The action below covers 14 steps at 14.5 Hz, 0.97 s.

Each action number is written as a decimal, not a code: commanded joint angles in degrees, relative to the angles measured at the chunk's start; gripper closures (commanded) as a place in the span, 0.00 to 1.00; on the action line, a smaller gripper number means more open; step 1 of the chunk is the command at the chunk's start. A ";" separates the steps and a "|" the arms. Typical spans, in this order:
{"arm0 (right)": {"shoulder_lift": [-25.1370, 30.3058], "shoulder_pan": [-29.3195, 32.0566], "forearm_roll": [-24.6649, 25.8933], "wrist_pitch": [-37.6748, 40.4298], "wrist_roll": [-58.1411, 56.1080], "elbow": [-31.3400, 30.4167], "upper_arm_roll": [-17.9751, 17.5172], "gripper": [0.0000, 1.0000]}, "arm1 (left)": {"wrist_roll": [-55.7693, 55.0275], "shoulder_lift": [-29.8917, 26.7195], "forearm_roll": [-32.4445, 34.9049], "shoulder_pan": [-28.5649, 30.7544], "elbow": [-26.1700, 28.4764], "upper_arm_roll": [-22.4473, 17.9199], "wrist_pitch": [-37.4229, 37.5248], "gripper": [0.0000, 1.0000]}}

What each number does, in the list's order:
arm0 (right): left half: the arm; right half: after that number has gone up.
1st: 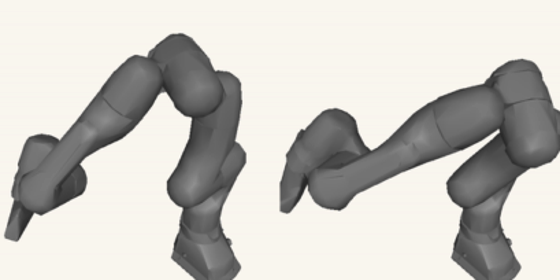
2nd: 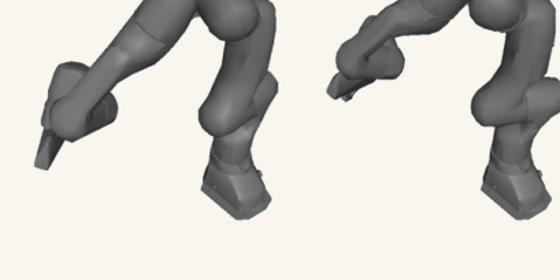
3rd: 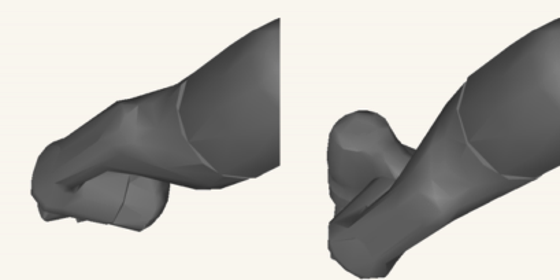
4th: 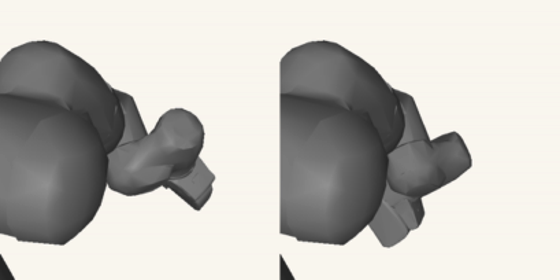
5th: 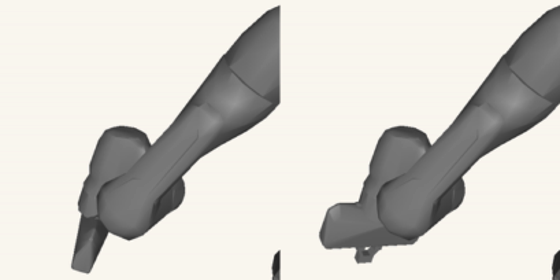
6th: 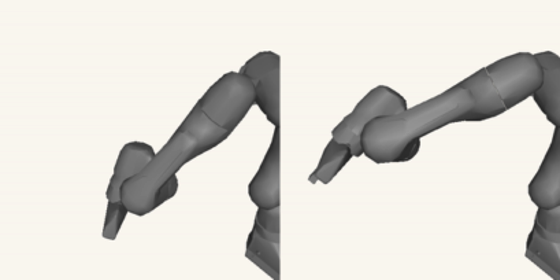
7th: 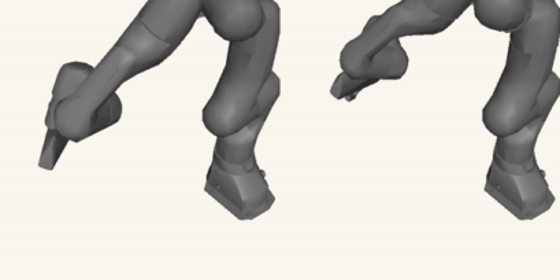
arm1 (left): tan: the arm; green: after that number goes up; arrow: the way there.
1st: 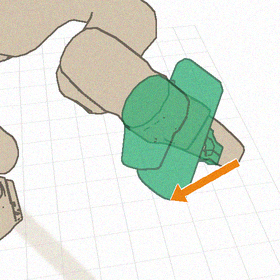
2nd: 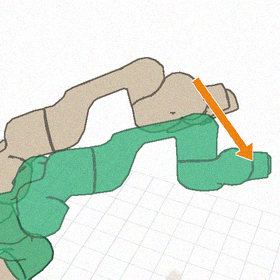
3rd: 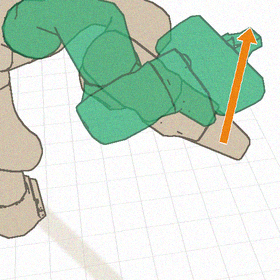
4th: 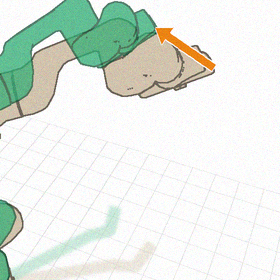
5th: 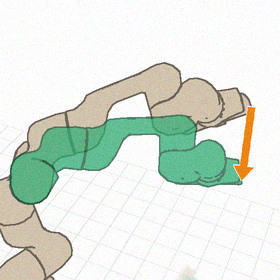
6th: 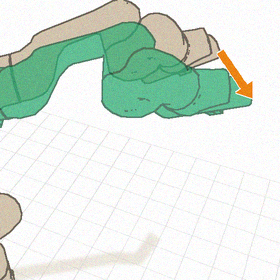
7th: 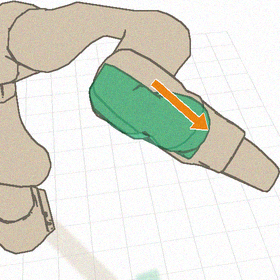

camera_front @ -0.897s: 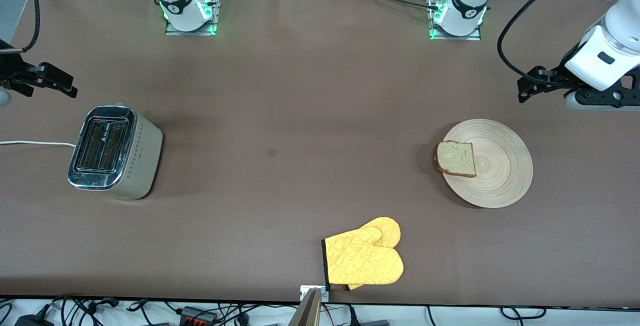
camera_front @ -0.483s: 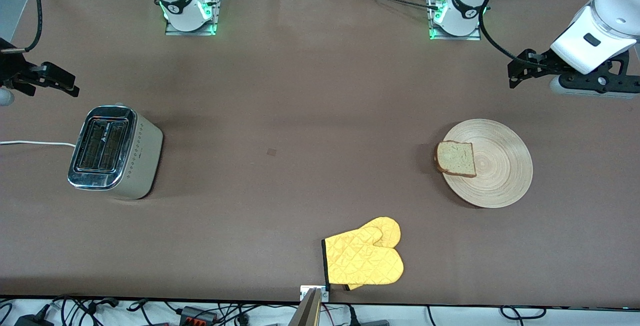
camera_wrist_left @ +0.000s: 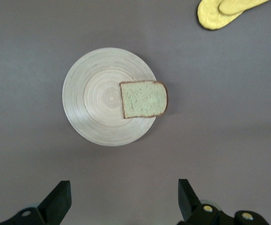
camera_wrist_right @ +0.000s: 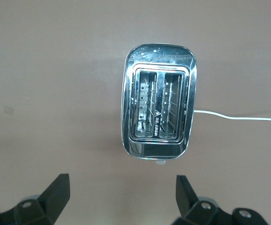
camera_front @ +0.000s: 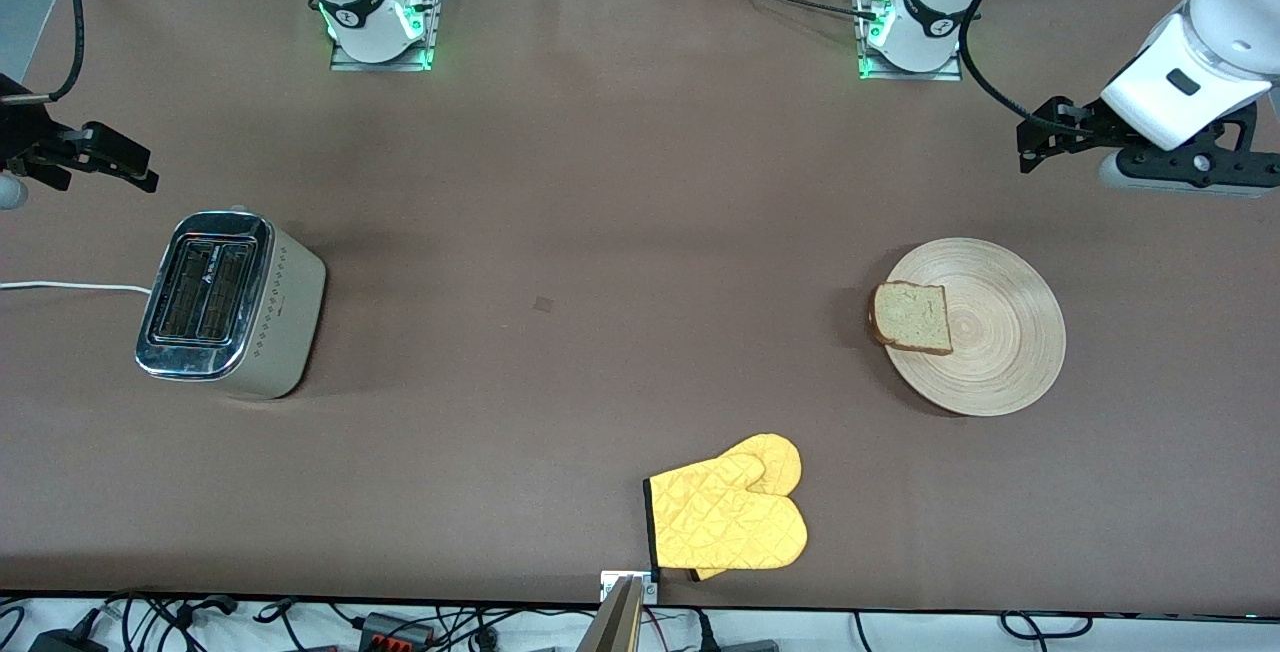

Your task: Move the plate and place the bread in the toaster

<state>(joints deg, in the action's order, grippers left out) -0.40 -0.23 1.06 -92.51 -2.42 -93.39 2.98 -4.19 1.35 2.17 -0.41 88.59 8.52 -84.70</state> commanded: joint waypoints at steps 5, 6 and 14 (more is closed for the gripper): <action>1.19 -0.21 0.00 -0.30 0.05 -1.71 -0.43 0.00 | 2.60 9.52 0.04 10.14 -2.27 0.01 2.00 0.00; 1.19 -0.21 0.00 -0.30 0.14 -1.71 -0.52 0.00 | 4.79 11.89 -0.06 13.39 -3.15 0.18 1.73 0.00; 0.75 -0.21 -0.09 -0.48 -0.04 -1.89 -0.60 0.00 | 20.52 26.40 -9.01 27.38 -3.69 0.18 -15.65 0.00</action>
<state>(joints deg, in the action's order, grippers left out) -0.41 -0.37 1.06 -92.53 -2.42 -94.43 2.49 13.03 24.25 -4.14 24.67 87.45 7.97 -98.54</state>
